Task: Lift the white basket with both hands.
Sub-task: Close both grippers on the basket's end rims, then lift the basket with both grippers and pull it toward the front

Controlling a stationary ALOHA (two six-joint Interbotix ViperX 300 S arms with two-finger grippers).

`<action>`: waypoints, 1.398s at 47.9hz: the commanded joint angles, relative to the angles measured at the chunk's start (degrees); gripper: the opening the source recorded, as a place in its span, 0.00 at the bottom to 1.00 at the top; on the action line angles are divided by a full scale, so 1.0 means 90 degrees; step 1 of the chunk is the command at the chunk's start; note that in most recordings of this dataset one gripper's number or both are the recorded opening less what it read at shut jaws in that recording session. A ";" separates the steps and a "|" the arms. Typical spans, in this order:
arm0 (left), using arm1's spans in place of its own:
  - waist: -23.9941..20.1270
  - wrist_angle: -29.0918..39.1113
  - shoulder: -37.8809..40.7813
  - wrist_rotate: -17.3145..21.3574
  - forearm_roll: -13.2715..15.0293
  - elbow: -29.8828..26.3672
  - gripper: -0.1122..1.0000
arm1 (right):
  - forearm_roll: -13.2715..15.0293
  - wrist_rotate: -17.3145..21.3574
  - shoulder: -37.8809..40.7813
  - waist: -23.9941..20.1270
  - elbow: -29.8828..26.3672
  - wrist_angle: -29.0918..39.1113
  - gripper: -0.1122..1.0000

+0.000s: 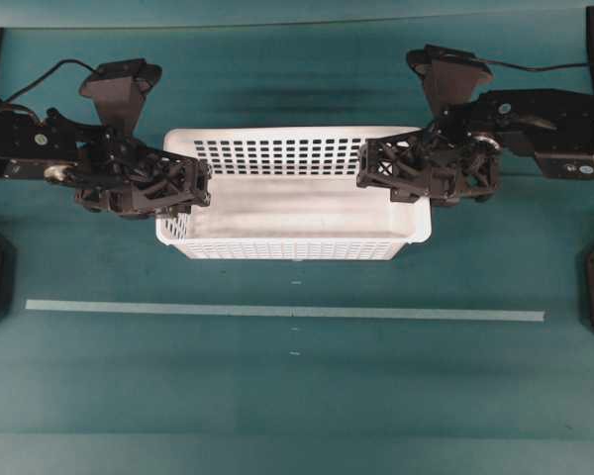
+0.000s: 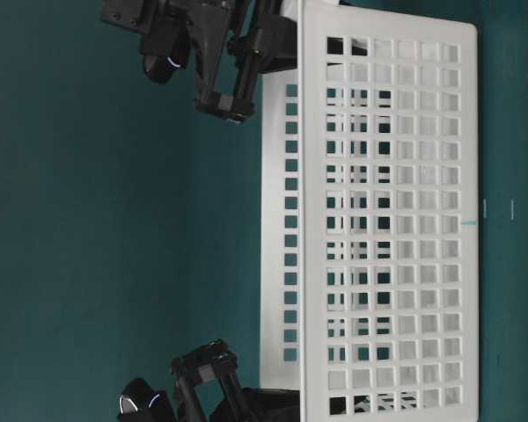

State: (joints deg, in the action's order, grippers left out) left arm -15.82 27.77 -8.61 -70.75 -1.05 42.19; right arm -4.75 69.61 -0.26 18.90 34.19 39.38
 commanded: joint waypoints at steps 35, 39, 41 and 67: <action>0.0186 0.0273 -0.0312 0.0020 -0.0029 -0.0225 0.14 | 0.0020 -0.0088 -0.0371 -0.0098 -0.0098 0.0420 0.25; 0.0322 0.0508 -0.0381 0.0010 -0.0029 -0.0273 0.14 | 0.0020 -0.0088 -0.0391 -0.0166 -0.0068 0.0449 0.25; 0.0381 0.0596 -0.0400 0.0010 -0.0029 -0.0303 0.14 | 0.0020 -0.0078 -0.0410 -0.0225 -0.0049 0.0488 0.25; 0.1006 0.0879 -0.0703 -0.0156 -0.0029 -0.0449 0.14 | 0.0010 0.0156 -0.0771 -0.0811 0.0088 0.0586 0.25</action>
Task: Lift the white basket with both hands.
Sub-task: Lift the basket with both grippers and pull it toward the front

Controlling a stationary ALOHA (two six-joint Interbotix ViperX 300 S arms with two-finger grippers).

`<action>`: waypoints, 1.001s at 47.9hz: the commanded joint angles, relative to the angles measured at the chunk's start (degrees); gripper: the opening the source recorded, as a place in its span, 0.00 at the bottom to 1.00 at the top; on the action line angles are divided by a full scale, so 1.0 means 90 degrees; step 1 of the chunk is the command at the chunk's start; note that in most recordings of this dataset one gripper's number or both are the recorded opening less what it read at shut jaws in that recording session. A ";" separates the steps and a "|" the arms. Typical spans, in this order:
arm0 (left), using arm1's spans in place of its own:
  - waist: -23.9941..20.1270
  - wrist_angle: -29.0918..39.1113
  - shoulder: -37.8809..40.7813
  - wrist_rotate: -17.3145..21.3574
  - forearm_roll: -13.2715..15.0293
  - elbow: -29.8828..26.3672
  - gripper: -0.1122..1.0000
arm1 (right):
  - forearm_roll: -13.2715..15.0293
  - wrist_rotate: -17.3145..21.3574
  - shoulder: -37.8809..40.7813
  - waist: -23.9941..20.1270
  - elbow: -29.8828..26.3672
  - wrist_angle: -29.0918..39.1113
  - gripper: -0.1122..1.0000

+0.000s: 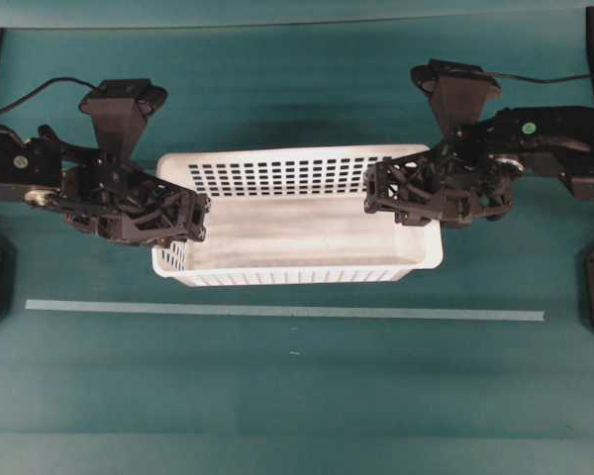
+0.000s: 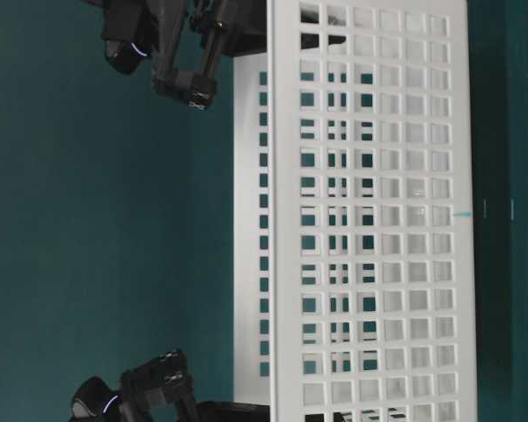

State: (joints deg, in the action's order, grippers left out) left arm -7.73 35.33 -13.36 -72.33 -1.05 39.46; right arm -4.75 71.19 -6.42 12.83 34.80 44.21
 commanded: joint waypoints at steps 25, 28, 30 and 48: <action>0.0654 0.0176 -0.0215 -0.0371 -0.0029 -0.0137 0.14 | 0.0020 0.0449 -0.0195 -0.0791 0.0254 -0.0010 0.25; 0.0732 0.0176 -0.0195 -0.0381 -0.0029 -0.0137 0.14 | 0.0020 0.0479 -0.0195 -0.0850 0.0254 -0.0010 0.25; 0.0771 0.0176 -0.0186 -0.0381 -0.0029 -0.0137 0.14 | 0.0020 0.0508 -0.0186 -0.0889 0.0254 -0.0010 0.25; 0.1143 0.0176 -0.0156 -0.0596 -0.0059 -0.0098 0.14 | 0.0332 0.1348 -0.0107 -0.1514 0.0264 -0.0020 0.25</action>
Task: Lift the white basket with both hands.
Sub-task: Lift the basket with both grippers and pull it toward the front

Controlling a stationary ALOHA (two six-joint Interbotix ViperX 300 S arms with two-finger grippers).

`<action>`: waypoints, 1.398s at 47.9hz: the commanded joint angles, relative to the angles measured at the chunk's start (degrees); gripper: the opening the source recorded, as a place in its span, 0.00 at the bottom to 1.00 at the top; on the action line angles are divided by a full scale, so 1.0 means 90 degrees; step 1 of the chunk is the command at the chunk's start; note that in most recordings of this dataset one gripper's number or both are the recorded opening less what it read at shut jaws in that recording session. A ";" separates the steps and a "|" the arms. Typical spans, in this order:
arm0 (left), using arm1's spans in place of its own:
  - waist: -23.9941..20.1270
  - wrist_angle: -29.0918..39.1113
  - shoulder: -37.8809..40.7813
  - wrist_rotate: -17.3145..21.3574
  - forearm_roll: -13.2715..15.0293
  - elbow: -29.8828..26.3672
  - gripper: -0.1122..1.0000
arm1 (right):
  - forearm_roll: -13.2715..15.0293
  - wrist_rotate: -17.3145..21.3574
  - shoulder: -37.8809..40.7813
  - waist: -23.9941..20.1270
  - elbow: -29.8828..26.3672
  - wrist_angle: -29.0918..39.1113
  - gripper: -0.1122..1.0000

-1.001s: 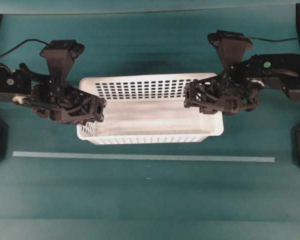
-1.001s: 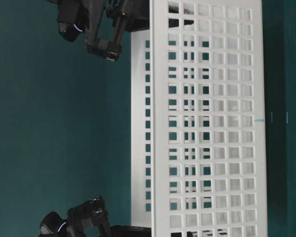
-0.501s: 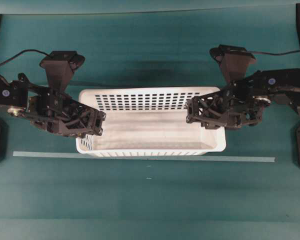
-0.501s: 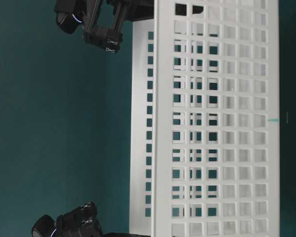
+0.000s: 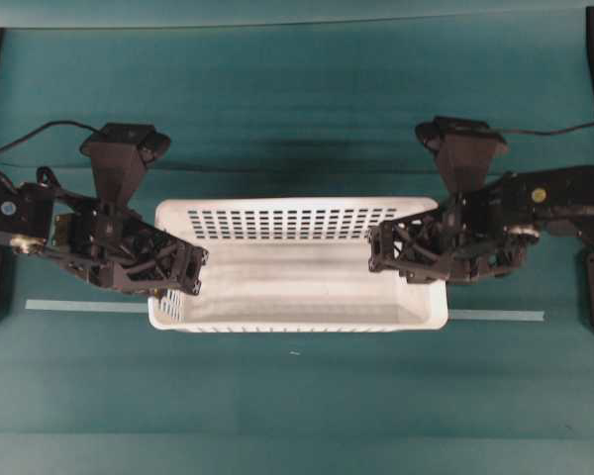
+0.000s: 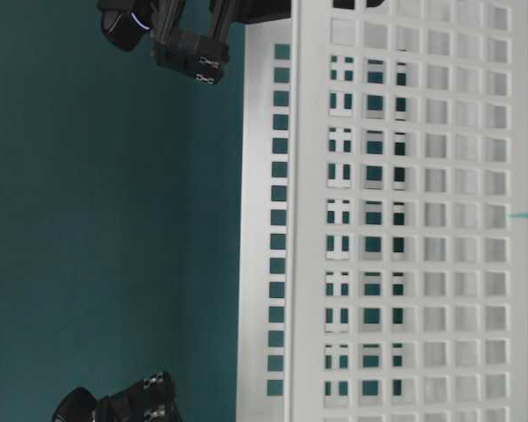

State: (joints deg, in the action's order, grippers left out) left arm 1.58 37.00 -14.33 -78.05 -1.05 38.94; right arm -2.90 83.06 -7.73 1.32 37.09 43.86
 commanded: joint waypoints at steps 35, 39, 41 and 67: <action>0.0361 -0.0059 0.0449 -0.0146 -0.0059 -0.0098 0.14 | 0.0186 0.0264 0.0420 -0.0615 0.0000 -0.0293 0.25; 0.0400 -0.0059 0.0508 -0.0156 -0.0068 -0.0127 0.14 | 0.0176 0.0322 0.0459 -0.0654 0.0000 -0.0293 0.25; 0.0410 -0.0059 0.0537 -0.0156 -0.0059 -0.0117 0.14 | 0.0176 0.0361 0.0479 -0.0674 0.0010 -0.0293 0.25; 0.0469 -0.0088 0.0713 -0.0098 -0.0098 0.0098 0.14 | 0.0176 0.0459 0.0771 -0.0791 0.0039 -0.0479 0.25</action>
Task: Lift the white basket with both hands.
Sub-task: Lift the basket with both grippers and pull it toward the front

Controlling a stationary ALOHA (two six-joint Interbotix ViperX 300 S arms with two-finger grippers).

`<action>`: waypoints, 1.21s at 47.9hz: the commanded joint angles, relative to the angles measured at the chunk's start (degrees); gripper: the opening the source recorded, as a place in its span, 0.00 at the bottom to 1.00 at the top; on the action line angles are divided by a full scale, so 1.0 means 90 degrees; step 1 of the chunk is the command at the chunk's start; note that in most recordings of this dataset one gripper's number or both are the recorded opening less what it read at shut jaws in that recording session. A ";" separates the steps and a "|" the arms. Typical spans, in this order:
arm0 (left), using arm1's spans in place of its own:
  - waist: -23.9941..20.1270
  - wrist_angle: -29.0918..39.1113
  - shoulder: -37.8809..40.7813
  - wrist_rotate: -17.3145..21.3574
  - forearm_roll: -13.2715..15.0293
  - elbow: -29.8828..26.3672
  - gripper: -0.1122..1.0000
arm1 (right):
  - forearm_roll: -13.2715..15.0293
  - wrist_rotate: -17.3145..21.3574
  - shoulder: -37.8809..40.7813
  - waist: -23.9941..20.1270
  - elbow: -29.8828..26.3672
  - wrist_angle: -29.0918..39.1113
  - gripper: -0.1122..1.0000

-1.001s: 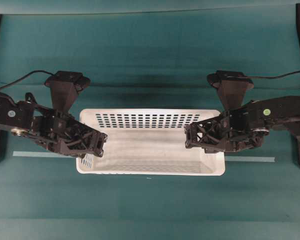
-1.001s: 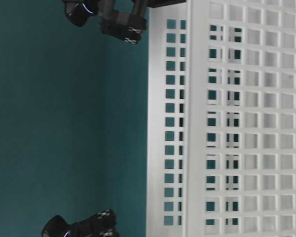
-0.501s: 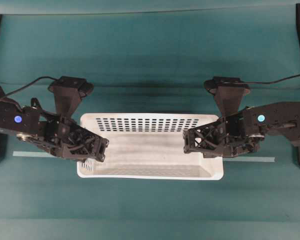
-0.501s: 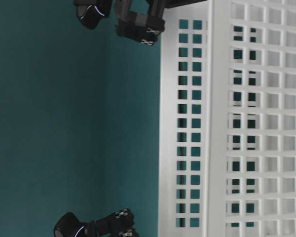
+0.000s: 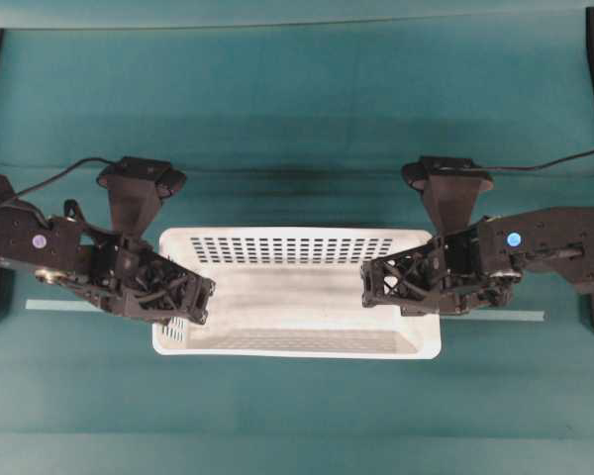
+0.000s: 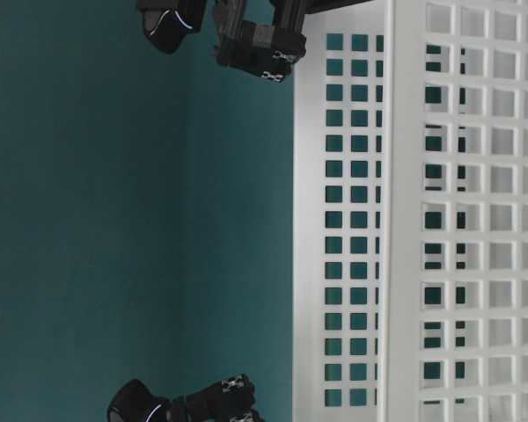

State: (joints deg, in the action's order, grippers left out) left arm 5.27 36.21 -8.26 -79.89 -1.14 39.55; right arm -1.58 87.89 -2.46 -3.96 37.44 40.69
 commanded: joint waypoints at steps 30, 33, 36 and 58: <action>0.0029 -0.0303 0.0010 0.0234 -0.0098 0.0156 0.51 | 0.0029 0.0059 0.0205 -0.0137 0.0029 -0.0322 0.43; 0.0020 -0.0322 0.0010 0.0234 -0.0098 0.0156 0.64 | 0.0029 0.0039 0.0195 -0.0117 0.0029 -0.0283 0.57; 0.0020 -0.0342 0.0010 0.0234 -0.0098 0.0156 0.78 | 0.0049 0.0029 0.0195 -0.0088 0.0059 -0.0264 0.70; 0.0020 -0.0381 -0.0127 0.0244 -0.0098 0.0088 0.93 | 0.0156 0.0029 0.0098 -0.0039 0.0020 -0.0254 0.99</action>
State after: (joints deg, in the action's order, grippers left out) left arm 5.36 32.87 -8.09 -77.78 -1.85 41.40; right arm -0.35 88.24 -1.76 -4.48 37.79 38.50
